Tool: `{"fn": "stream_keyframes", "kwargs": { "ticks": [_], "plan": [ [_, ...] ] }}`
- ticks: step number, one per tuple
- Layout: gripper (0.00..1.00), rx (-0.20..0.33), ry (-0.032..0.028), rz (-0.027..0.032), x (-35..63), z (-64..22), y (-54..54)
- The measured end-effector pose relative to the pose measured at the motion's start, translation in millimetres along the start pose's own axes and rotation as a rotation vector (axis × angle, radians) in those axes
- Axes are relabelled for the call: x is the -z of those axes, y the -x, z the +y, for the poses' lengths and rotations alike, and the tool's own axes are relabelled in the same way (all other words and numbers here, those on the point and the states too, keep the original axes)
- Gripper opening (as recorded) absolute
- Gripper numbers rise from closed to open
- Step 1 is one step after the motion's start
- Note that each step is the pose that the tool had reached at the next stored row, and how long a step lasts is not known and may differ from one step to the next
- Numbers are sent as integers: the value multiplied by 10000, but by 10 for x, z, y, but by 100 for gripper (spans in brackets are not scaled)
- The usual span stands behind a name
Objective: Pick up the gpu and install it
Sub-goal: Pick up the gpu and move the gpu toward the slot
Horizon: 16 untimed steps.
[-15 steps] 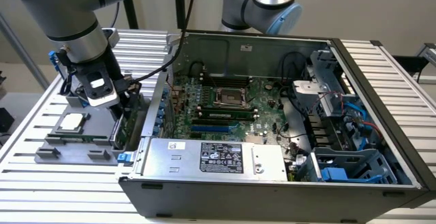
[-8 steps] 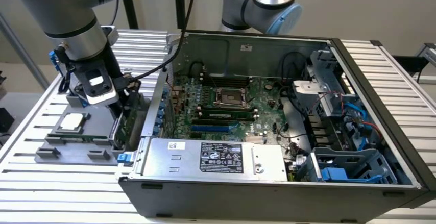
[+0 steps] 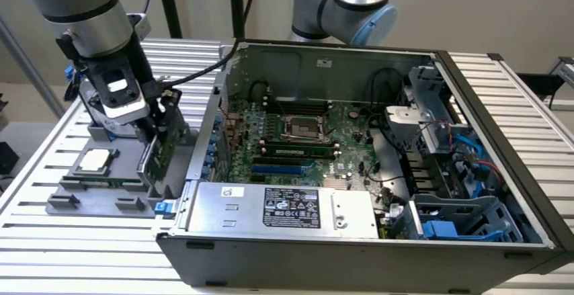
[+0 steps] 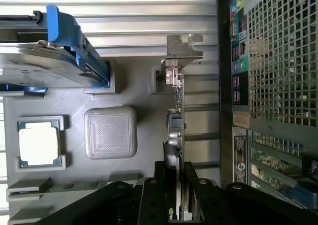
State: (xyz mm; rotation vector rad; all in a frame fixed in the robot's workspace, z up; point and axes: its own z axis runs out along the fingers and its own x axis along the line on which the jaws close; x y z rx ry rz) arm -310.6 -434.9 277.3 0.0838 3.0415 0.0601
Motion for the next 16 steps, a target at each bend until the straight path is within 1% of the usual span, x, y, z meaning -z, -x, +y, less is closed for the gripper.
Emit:
{"fn": "stream_keyframes", "kwargs": {
  "ticks": [10, 13, 16],
  "plan": [
    [27, 46, 3, 5, 454, 19, 50],
    [27, 111, 10, 15, 586, 27, 94],
    [27, 194, 18, 39, 715, 34, 157]
  ]
}}
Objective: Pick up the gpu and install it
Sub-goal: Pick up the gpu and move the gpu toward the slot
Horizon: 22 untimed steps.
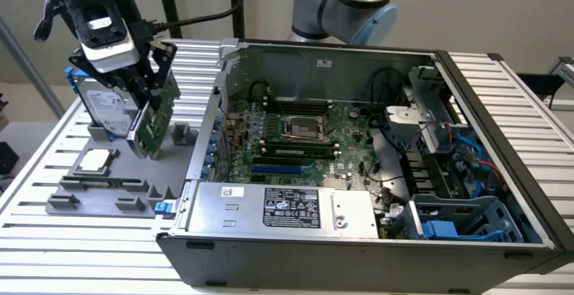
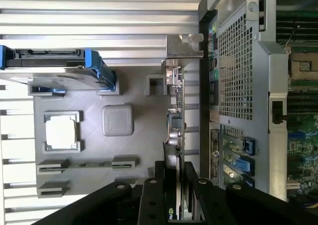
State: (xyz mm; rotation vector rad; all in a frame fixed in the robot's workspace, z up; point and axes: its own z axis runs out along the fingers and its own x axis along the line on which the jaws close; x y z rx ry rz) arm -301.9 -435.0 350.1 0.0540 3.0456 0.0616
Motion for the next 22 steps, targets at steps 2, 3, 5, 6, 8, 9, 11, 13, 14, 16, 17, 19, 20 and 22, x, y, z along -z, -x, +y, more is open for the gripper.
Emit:
{"fn": "stream_keyframes", "kwargs": {
  "ticks": [2, 3, 5, 6, 8, 9, 11, 13, 14, 16, 17, 19, 20, 22],
  "plan": [
    [27, 54, 7, 12, 87, 4, 46],
    [27, 81, 11, 16, 130, 6, 69],
    [27, 131, 18, 27, 216, 8, 117],
    [27, 156, 25, 30, 263, 9, 143],
    [27, 202, 32, 40, 348, 11, 192],
    [27, 224, 36, 46, 391, 12, 219],
    [27, 260, 41, 61, 477, 16, 280],
    [27, 284, 44, 88, 560, 21, 347],
    [27, 291, 43, 110, 602, 23, 384],
    [27, 295, 44, 165, 680, 28, 464],
    [27, 294, 42, 204, 711, 30, 510],
    [27, 290, 41, 292, 748, 34, 602],
    [27, 288, 39, 340, 759, 35, 648],
    [27, 285, 38, 438, 763, 35, 740]
  ]
}}
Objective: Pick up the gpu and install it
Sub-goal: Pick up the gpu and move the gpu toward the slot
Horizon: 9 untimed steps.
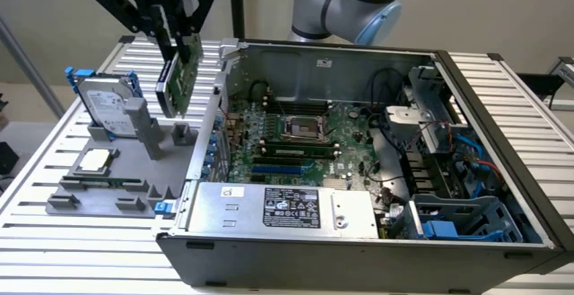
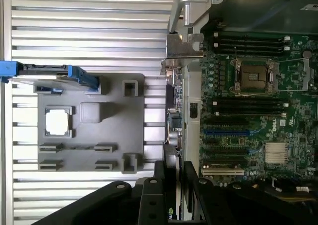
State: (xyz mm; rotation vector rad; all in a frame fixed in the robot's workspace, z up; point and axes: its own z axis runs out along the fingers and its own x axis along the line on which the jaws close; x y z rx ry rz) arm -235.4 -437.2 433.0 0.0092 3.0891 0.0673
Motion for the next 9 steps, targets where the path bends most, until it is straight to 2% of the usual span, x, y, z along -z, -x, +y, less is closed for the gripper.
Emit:
{"fn": "stream_keyframes", "kwargs": {
  "ticks": [3, 9],
  "plan": [
    [27, -6, -2, 128, 0, -3, 138],
    [27, -13, -2, 282, -14, -5, 411]
  ]
}}
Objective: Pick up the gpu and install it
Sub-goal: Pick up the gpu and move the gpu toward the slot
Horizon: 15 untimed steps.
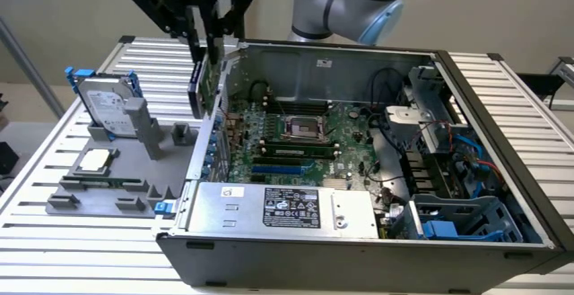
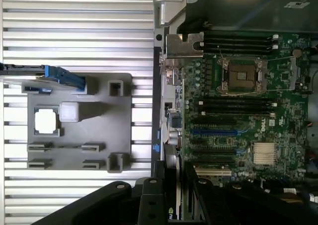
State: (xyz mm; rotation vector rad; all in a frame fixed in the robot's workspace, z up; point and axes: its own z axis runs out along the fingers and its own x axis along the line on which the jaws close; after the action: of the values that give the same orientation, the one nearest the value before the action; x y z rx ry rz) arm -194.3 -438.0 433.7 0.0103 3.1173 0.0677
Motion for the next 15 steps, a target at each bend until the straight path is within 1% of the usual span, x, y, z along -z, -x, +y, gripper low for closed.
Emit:
{"fn": "stream_keyframes", "kwargs": {
  "ticks": [6, 15],
  "plan": [
    [27, -4, -1, 115, -6, -2, 271],
    [27, -10, -3, 249, -37, -3, 679]
  ]
}}
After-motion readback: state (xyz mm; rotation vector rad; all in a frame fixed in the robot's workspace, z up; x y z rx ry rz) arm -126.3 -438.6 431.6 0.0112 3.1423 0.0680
